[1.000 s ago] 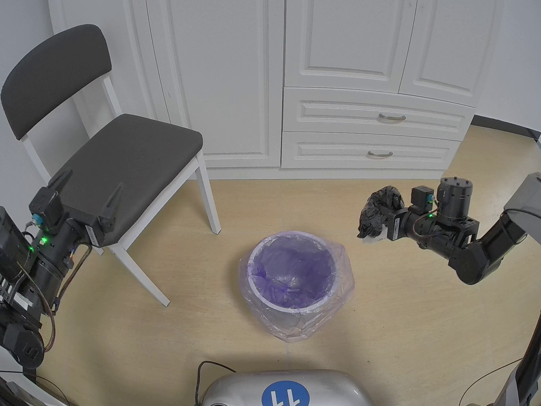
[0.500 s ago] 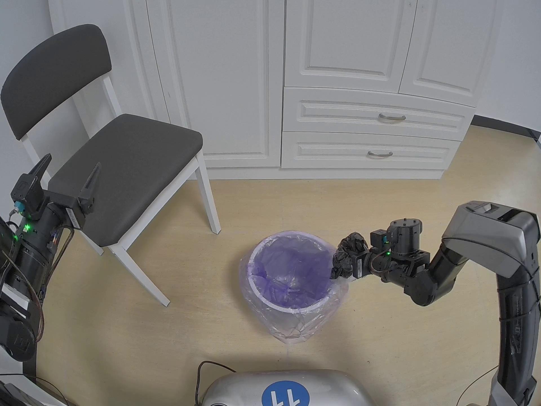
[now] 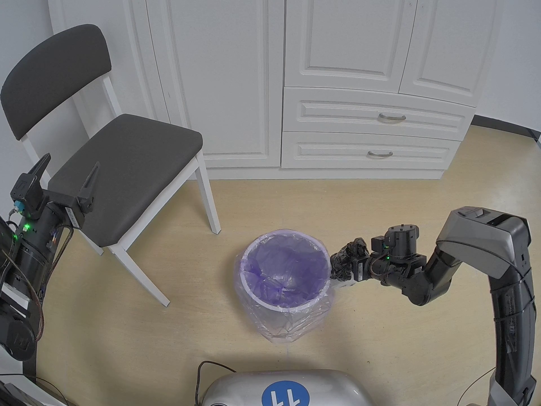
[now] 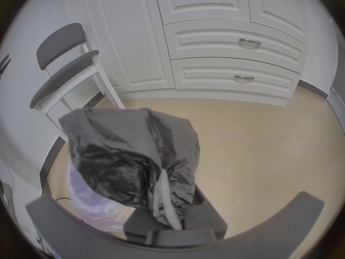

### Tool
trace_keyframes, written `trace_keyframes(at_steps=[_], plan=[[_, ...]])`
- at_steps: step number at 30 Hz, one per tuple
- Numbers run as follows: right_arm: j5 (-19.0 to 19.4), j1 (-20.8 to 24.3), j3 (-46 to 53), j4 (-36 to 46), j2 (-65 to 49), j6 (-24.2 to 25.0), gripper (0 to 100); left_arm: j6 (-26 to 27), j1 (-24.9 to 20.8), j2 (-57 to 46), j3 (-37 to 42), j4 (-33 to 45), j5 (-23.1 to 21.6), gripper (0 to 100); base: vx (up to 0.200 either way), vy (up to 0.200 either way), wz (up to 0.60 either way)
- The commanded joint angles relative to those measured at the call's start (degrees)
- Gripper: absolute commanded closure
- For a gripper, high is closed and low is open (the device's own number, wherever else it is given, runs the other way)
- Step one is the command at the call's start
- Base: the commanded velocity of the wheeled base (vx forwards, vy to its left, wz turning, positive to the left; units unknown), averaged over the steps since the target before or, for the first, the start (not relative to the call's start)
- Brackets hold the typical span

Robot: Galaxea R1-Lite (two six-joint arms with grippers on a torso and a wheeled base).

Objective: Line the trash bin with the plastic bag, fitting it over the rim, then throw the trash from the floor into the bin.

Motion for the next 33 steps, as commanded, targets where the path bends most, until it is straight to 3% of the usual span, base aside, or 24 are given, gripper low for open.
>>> trace_keyframes(at_steps=[1, 7, 11, 12, 16, 18, 19, 26, 33], plan=[[0.0, -0.2, 5.6, 3.3, -13.2, -0.1, 100, 0.0, 0.0, 0.5, 0.1, 0.0, 0.0, 0, 0.0, 0.0, 0.0], [0.0, 2.8, 8.2, 2.1, -17.9, 1.6, 100, 0.0, 0.0, 0.4, 0.3, 0.0, -0.1, 0, 0.0, 0.0, 0.0], [-1.0, 10.7, 8.0, -5.2, -15.8, 10.7, 100, 0.2, 0.0, 0.5, 0.5, 0.0, -0.8, 0, 0.0, 0.0, 0.0], [-1.0, 10.7, 8.0, -5.2, -15.8, 10.7, 100, 0.2, 0.0, 0.5, 0.5, 0.0, -0.8, 0, 0.0, 0.0, 0.0], [-5.8, 19.6, 4.9, -17.4, -6.9, 18.2, 100, 0.3, 0.8, 0.4, 0.2, 0.0, -0.8, 0, 0.0, 0.0, 0.0], [-7.5, 21.3, 3.4, -19.6, -3.6, 19.5, 100, 0.3, 1.1, 0.4, 0.2, 0.0, -0.8, 0, 0.0, 0.0, 0.0], [-10.1, 22.6, 0.1, -22.8, 1.2, 19.8, 100, 0.3, 1.3, 0.4, 0.4, 0.0, -0.8, 0, 0.0, 0.0, 0.0], [-11.5, 22.4, -6.2, -23.8, 9.8, 20.6, 100, 1.8, 2.1, -0.2, 0.8, 0.0, -1.0, 0, 0.0, 0.0, 0.0], [-11.5, 21.1, -10.5, -22.0, 15.0, 21.1, 100, 2.0, 4.5, -0.3, 1.3, 0.0, -5.2, 0, 0.0, 0.0, 0.0]])
